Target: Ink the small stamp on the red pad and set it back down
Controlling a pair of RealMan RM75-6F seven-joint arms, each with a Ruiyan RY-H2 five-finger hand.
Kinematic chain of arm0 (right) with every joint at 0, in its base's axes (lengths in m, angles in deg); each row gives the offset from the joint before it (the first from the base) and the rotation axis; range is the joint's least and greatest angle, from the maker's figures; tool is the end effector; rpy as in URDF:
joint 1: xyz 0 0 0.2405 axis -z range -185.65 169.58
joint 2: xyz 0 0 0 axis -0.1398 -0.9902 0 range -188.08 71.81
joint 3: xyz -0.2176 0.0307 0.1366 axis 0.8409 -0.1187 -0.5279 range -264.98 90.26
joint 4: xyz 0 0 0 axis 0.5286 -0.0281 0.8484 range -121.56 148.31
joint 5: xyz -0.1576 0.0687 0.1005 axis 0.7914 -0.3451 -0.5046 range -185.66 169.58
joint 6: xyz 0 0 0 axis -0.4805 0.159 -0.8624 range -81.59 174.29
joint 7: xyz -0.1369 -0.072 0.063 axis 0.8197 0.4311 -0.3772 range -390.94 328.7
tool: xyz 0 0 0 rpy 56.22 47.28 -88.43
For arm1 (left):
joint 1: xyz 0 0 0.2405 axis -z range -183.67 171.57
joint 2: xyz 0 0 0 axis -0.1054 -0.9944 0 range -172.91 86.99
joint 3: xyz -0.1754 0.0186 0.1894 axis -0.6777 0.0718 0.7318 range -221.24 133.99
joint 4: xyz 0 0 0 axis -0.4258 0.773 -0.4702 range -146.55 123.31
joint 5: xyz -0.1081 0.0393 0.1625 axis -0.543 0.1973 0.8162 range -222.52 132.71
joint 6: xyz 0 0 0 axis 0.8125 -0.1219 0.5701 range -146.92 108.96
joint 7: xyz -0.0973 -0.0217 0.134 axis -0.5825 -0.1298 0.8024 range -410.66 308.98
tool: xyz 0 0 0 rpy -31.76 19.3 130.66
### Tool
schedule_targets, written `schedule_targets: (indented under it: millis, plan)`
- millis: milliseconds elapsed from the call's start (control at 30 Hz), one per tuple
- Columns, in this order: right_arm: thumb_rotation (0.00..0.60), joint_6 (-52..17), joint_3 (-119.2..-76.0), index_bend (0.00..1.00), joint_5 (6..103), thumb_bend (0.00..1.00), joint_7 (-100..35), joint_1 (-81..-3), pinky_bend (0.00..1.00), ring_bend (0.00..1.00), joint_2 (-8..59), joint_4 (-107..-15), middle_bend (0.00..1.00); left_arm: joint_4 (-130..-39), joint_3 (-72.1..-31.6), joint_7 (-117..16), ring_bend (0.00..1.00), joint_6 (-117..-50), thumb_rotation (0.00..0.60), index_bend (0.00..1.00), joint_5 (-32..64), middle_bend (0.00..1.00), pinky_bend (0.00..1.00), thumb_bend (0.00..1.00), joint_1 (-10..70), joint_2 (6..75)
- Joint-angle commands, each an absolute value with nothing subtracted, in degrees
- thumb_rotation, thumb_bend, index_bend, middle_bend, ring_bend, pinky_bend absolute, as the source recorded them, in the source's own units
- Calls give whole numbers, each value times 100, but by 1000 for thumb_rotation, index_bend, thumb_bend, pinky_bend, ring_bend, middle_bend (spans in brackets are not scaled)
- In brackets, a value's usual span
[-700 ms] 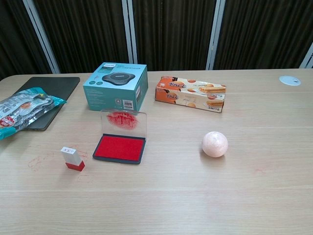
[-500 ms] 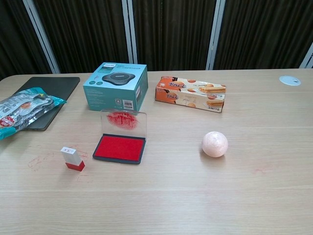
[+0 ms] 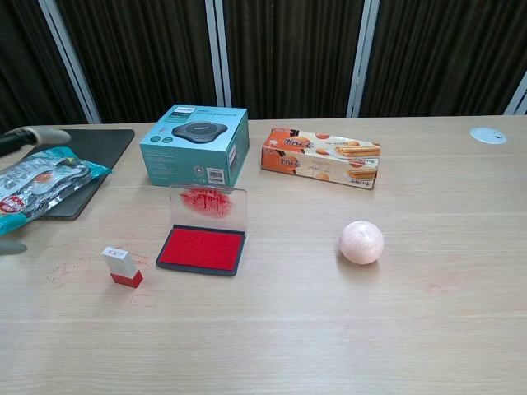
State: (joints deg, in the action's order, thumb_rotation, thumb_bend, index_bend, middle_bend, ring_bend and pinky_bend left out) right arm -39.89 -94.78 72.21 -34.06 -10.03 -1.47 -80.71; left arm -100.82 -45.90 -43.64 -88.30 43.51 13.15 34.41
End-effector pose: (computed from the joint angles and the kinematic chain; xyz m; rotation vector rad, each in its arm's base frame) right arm -0.3240 -0.2016 0.2324 1.2310 -0.8521 0.8639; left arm -0.2431 0.2607 0.0533 -1.7677 -0.9309 -0.9607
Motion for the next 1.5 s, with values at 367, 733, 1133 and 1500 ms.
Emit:
schedule_targets:
  millis: [367,733,1133,1500]
  plan:
    - [600,-3883,-9490,0,7096,0,-3357,-1036,0,0,-95,-7999,0,-9400,-4597,-4321,839,-7848,600,210,3982,374,985,12,2000,4114]
    - [600,-3825,-9488,0,7043,0,-3300,-1054,0,0,-67,-7977,0,-9153,-4512,-3919,826,-7727,600,335,4008,389,979,148,2199,4286]
    - [600,-3757,-9489,0,6987,0,-3261,-1078,0,0,-43,-7953,0,-8889,-4457,-3681,802,-7680,600,363,4018,411,961,239,2348,4527]
    - [600,-3693,-9493,0,6938,0,-3276,-1096,0,0,-33,-7920,0,-8717,-4412,-3435,801,-7664,600,400,4024,437,959,240,2452,4676]
